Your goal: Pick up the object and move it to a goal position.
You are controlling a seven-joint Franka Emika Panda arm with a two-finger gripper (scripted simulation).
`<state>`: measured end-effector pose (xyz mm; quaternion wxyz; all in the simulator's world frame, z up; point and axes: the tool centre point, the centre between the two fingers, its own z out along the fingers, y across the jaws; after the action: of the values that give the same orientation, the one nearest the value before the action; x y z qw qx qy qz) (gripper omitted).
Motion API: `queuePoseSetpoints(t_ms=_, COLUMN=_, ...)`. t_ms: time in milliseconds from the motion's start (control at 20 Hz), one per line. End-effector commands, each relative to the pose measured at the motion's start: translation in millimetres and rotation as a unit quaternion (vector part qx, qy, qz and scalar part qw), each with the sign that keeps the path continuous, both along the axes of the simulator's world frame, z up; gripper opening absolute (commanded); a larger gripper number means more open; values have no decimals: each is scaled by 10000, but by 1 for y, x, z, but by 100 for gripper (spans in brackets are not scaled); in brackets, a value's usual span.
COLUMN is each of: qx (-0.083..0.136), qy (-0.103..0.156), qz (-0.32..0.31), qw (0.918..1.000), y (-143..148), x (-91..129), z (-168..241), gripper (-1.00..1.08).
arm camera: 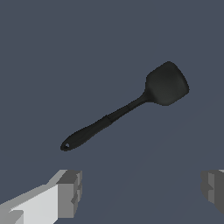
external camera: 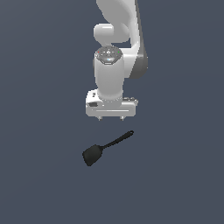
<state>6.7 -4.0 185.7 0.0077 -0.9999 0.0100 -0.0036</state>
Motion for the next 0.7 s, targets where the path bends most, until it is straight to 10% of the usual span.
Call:
queuePoseSetpoints(t_ms=0, qx=0, qy=0, qz=0, qw=10000, y=0, x=0, z=0, gripper=100)
queuePoseSetpoints(t_ms=650, qx=124, qy=78, qz=240, qw=9996, y=26, x=-6, z=-1, gripper=100)
